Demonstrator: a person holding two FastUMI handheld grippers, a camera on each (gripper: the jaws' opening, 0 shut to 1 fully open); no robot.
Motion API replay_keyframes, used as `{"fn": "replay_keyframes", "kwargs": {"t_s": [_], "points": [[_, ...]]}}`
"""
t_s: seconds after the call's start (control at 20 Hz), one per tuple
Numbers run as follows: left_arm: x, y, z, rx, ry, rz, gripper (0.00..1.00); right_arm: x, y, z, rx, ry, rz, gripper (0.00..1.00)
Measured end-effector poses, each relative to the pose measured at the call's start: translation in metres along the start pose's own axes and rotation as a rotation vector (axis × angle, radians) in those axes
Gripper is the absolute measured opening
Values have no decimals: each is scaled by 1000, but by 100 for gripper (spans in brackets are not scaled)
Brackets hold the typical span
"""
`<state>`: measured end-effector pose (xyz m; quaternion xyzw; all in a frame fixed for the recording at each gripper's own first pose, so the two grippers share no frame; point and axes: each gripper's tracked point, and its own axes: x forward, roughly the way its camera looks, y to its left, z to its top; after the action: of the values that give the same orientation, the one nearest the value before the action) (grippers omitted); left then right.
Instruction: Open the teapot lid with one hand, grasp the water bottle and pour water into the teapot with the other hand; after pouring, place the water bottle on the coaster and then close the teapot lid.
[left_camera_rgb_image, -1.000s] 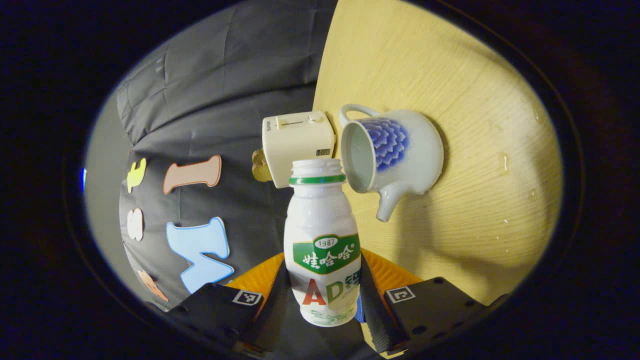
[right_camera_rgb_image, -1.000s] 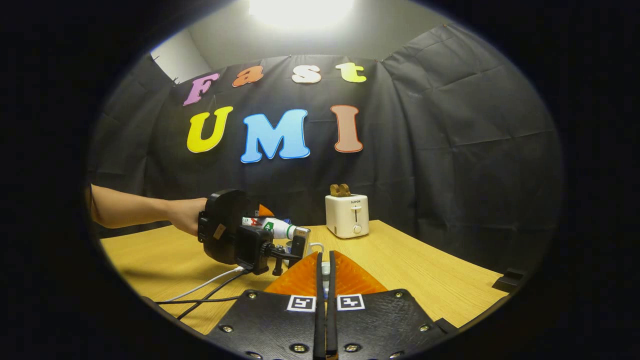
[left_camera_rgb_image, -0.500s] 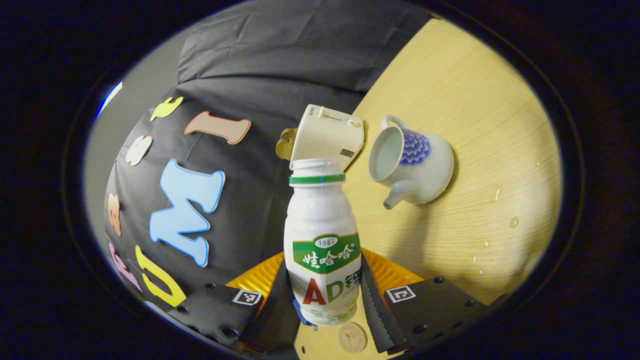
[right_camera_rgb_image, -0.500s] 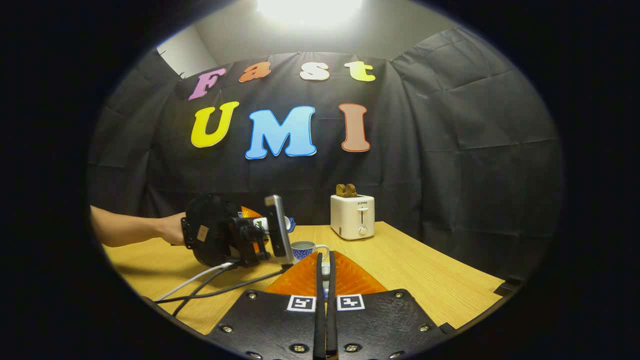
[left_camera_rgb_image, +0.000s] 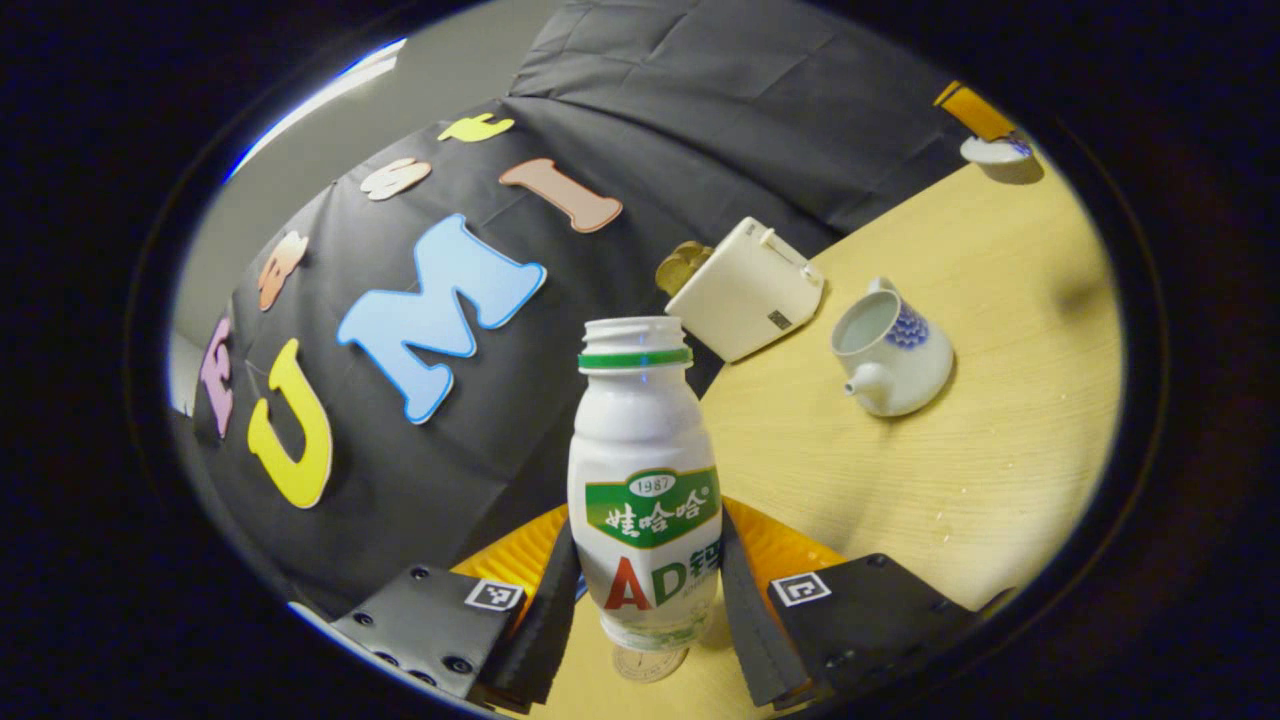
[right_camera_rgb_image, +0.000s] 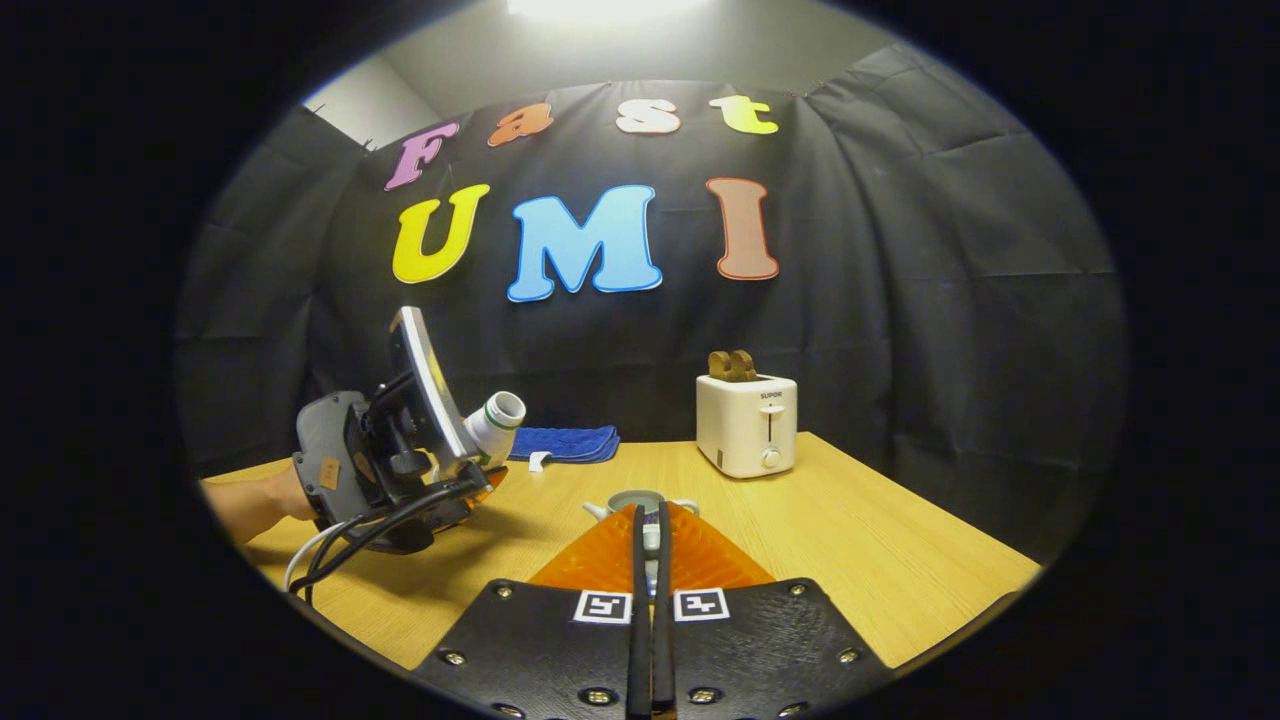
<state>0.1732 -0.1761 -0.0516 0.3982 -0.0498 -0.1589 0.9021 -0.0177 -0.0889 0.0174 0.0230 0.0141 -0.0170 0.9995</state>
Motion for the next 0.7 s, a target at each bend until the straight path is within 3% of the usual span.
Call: {"fn": "replay_keyframes", "kwargs": {"t_s": [0.05, 0.25, 0.55, 0.6, 0.65, 0.7], "points": [[-1, -2, 2, -52, -8, 4, 71, 13, 3, -1, -1, 12, 14, 1], [-5, 6, 11, -321, -109, 62, 78, 71, 5, -7, 48, 57, 18, 1], [-3, 5, 4, -637, -117, 20, 81, 127, 4, 0, -22, 38, -23, 1], [-4, 7, 3, -667, -115, 19, 75, 134, 6, -2, -16, 36, -20, 1], [-7, 11, -1, -692, -115, 32, 80, 139, 8, -6, -10, 44, -15, 1], [-8, 16, -4, -716, -116, 41, 70, 143, 9, -12, -11, 56, -14, 1]]}}
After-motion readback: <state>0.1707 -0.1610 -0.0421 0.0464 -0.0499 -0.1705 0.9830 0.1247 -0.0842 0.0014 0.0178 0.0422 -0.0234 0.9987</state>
